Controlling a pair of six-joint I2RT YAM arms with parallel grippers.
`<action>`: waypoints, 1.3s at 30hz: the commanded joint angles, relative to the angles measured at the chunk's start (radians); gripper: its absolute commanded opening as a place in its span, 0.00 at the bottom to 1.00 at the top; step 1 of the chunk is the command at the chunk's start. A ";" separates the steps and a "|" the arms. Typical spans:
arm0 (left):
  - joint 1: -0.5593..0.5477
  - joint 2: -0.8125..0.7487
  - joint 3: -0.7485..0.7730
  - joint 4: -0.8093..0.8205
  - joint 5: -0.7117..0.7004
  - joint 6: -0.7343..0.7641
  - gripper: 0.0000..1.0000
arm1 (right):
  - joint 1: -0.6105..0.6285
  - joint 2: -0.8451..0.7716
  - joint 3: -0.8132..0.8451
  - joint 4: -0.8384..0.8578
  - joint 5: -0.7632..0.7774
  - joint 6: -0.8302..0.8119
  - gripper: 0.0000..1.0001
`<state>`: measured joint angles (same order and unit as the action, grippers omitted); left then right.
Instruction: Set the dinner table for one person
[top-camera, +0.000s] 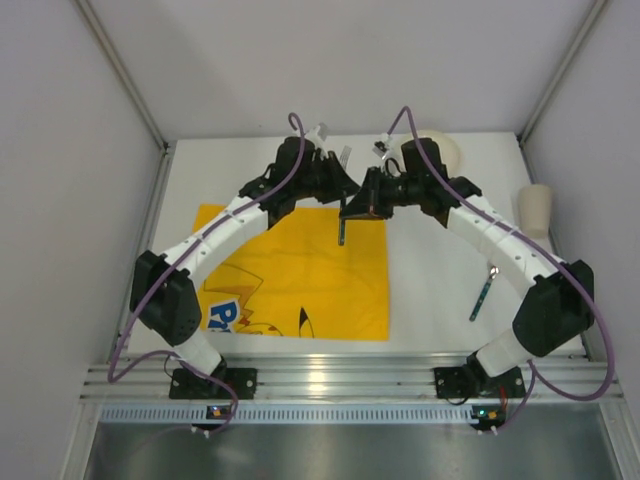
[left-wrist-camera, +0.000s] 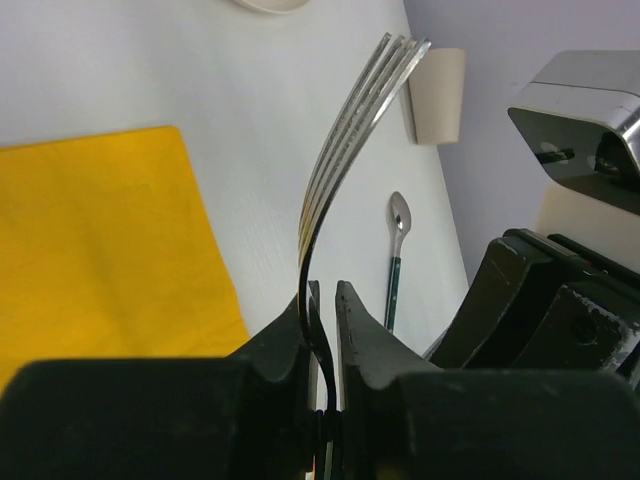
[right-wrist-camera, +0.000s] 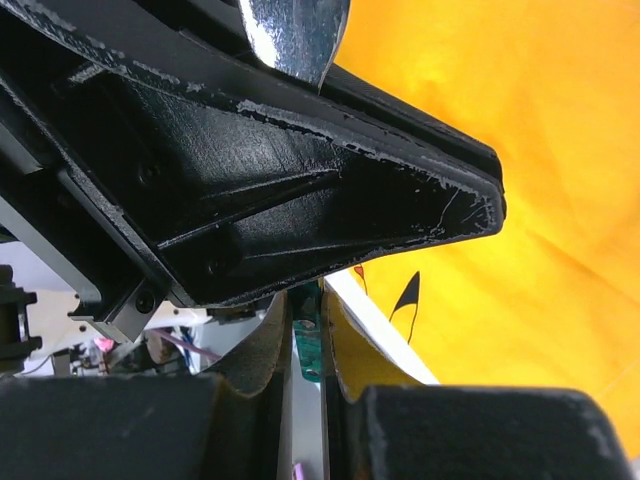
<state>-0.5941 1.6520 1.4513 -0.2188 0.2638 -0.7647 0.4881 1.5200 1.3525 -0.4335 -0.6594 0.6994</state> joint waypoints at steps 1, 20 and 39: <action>0.020 0.002 0.024 -0.043 -0.026 0.073 0.00 | -0.009 -0.018 0.019 0.044 -0.008 0.005 0.00; 0.367 -0.103 -0.267 -0.556 -0.254 0.723 0.00 | -0.008 0.091 -0.269 -0.159 0.327 -0.186 0.51; 0.413 -0.231 -0.155 -0.669 -0.363 0.662 0.00 | 0.001 0.397 -0.194 0.001 0.402 -0.222 0.00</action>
<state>-0.1932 1.4719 1.2648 -0.8429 -0.0544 -0.1017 0.4824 1.8675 1.1423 -0.4850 -0.3321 0.5140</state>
